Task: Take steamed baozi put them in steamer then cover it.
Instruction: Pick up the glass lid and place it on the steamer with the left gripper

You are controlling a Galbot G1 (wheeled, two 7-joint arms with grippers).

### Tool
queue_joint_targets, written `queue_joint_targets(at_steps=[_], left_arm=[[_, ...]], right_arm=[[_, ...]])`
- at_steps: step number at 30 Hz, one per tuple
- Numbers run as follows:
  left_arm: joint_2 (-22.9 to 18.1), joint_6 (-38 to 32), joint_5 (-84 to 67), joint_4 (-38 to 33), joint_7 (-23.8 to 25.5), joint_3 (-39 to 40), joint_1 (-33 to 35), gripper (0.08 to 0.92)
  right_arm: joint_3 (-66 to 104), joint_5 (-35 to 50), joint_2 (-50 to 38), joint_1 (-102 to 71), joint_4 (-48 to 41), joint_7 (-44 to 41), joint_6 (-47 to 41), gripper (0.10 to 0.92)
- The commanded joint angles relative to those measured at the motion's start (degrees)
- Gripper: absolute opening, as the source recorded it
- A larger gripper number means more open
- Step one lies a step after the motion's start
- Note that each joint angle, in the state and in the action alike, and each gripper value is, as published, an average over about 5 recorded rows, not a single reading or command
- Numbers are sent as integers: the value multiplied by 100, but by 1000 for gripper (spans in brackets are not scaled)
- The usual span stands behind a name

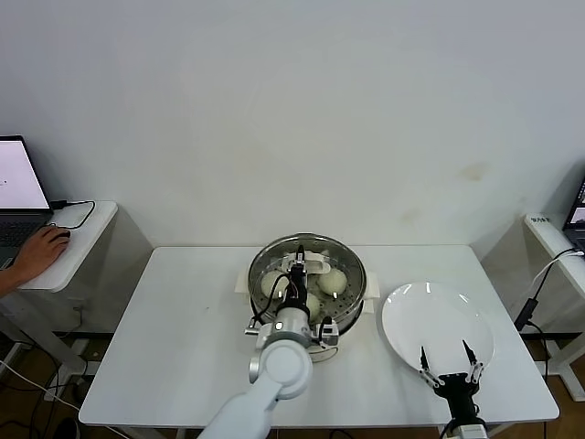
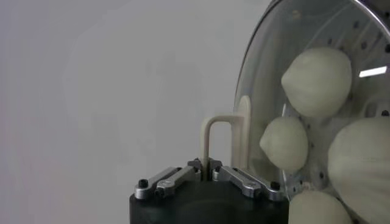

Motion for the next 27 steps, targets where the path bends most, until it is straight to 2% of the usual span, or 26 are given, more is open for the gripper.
queue_joint_targets(at_steps=[1,24,27], left_arm=[[-90,0,65,90,-9,32,-10,133],[-139,-1,-88,163,-175,-9,47,133],[-112,3,-145,92,-189,-11,72,174]], right_arm=[[-6,-14,1,3,-10,-1,6,823],[-43,-62,3,-7,-26,-22,20,823],[-46,-75,9,-12,-24,-25,23,823]])
